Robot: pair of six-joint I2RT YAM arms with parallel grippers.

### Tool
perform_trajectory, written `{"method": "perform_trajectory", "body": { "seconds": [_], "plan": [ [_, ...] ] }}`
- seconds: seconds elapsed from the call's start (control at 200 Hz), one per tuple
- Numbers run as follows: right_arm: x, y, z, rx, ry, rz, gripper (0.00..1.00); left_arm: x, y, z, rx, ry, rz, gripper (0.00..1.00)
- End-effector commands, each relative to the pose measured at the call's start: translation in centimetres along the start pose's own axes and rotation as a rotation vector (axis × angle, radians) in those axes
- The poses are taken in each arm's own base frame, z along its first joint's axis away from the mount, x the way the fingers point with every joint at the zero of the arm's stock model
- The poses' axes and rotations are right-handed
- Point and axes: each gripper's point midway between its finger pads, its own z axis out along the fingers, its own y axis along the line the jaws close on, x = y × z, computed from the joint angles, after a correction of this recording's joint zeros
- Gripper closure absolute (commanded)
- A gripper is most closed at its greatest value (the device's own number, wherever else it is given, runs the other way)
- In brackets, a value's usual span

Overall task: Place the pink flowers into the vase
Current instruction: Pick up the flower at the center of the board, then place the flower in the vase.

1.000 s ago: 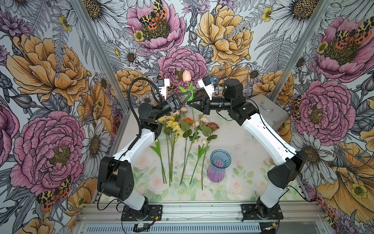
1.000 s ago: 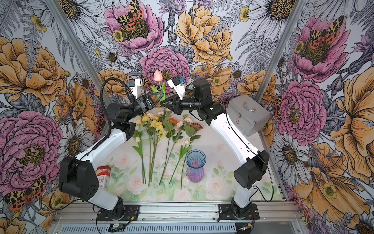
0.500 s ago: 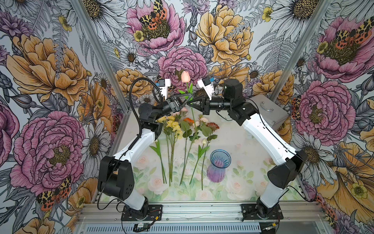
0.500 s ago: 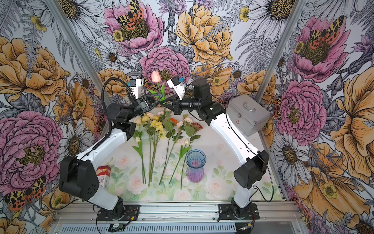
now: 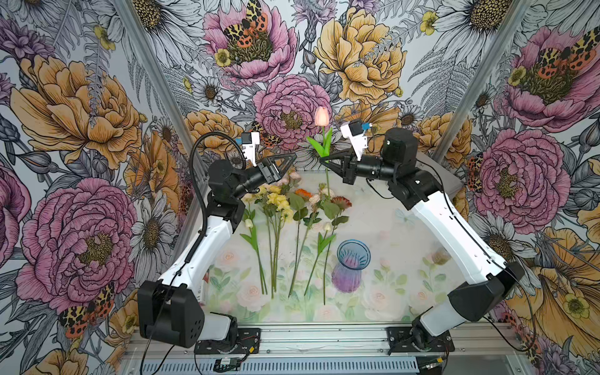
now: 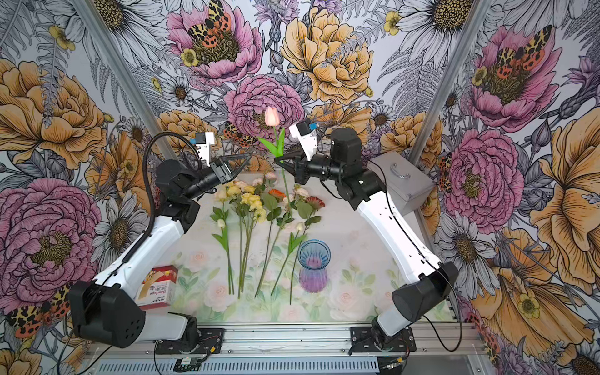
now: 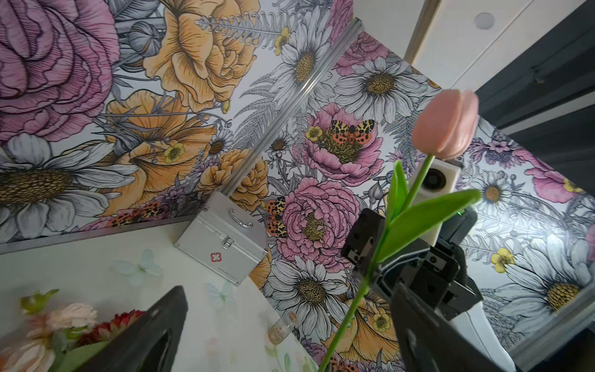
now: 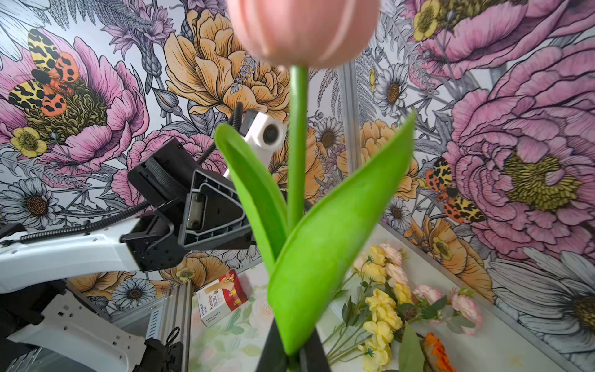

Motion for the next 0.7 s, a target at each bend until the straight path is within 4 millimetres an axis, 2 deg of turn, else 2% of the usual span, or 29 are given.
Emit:
{"method": "perform_trajectory", "body": {
  "seconds": [0.0, 0.195, 0.34, 0.505, 0.696],
  "plan": [
    [0.0, 0.6, -2.2, 0.067, -0.022, -0.053, 1.00, 1.3, 4.0, -2.6, -0.306, 0.051, 0.085, 0.01],
    [2.4, 1.9, -4.8, 0.108, -0.009, -0.042, 1.00, 2.1, 7.0, -5.0, -0.500, 0.025, 0.110, 0.01],
    [4.0, 2.5, -6.3, 0.141, -0.005, -0.032, 1.00, 3.6, 10.1, -6.1, -0.611, 0.026, 0.096, 0.01],
    [5.6, 2.9, -7.0, 0.149, 0.010, -0.013, 1.00, 5.6, 12.5, -6.1, -0.692, 0.061, 0.106, 0.01],
    [8.4, 3.0, -7.3, 0.147, 0.046, 0.012, 1.00, 6.8, 14.0, -6.5, -0.750, 0.075, 0.108, 0.01]
  ]
}}
